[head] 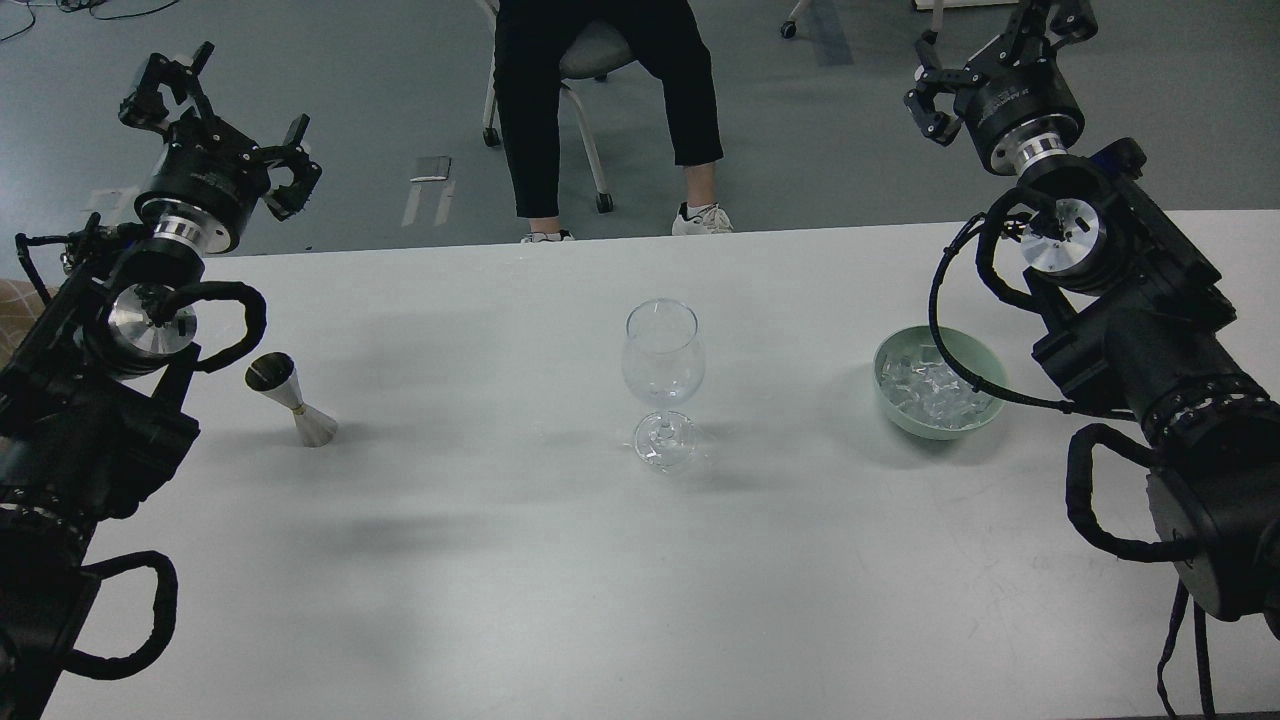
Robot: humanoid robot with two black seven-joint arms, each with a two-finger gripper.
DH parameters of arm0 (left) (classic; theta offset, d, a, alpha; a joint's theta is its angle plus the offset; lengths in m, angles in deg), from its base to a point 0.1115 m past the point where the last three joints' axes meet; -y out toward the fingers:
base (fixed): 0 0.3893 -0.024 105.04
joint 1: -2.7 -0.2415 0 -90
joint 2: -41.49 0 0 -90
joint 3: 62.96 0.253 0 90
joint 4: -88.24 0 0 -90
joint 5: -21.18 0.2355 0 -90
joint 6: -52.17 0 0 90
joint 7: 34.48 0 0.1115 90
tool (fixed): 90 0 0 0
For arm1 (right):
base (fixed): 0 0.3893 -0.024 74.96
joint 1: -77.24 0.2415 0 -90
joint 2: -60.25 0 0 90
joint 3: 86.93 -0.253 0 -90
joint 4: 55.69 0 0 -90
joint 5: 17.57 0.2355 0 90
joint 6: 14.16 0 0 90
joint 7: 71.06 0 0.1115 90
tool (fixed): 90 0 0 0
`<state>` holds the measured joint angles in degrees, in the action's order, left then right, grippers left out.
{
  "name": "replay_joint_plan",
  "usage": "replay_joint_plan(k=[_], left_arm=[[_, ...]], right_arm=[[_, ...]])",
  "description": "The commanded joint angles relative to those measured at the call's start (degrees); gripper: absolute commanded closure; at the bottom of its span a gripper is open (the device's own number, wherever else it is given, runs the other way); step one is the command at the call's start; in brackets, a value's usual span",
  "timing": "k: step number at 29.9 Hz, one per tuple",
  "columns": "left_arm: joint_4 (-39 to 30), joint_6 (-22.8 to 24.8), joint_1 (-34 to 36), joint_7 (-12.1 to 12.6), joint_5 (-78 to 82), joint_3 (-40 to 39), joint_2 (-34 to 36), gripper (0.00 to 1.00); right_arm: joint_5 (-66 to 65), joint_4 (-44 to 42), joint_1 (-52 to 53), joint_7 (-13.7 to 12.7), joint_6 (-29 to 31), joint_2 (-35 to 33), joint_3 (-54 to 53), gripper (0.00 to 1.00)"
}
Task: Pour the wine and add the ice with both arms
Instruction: 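Lower the left gripper toward the table near the silver jigger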
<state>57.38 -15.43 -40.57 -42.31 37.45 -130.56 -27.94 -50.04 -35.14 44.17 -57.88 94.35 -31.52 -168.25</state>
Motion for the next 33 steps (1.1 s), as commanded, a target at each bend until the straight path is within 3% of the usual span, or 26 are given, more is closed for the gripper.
replay_joint_plan(k=[1,10,15,17,18,23,25,29,31,33], left_arm=[[0.01,-0.25,0.02,-0.18,-0.01,0.01,0.08,0.02],[-1.13,1.6,0.2,0.52,-0.1,-0.34,0.26,0.02],[-10.35,3.1,-4.27,2.54,-3.42,-1.74,2.53,0.02],[-19.2,2.66,-9.01,7.01,-10.43,-2.89,5.86,0.02],[-21.5,2.13,-10.07,7.64,-11.95,-3.06,6.4,0.02],[-37.58,-5.94,-23.42,8.35,-17.06,-8.67,10.44,0.02],[-40.14,-7.79,-27.72,8.44,-17.15,-12.88,10.71,0.02],[-44.19,-8.86,-36.87,8.79,-17.15,-21.42,10.89,0.02],[-49.71,-7.81,-45.72,11.32,-17.32,-27.12,10.28,0.02],[-52.89,-7.02,-50.32,13.0,-18.19,-28.81,9.75,0.02]], right_arm=[[0.04,0.02,0.02,0.0,0.03,0.01,0.03,0.0],[-0.04,0.29,-0.24,0.18,-1.64,-0.26,0.38,0.0],[-0.04,0.37,-0.77,0.35,-1.64,-0.61,0.47,0.0],[-0.04,0.37,-0.94,0.35,-1.64,-0.61,0.55,0.0],[-0.04,0.37,-0.95,0.35,-1.64,-0.61,0.55,0.0],[-0.04,0.46,-1.56,0.44,-1.64,-0.61,0.55,0.0],[-0.04,0.55,-2.35,0.44,-1.64,-0.61,0.47,0.0],[-0.04,0.73,-2.97,0.53,-1.64,-0.61,0.55,0.0],[-0.04,0.73,-3.32,0.53,-1.64,-0.61,0.55,0.0],[-0.04,0.81,-3.32,0.53,-1.64,-0.52,0.55,0.0]])
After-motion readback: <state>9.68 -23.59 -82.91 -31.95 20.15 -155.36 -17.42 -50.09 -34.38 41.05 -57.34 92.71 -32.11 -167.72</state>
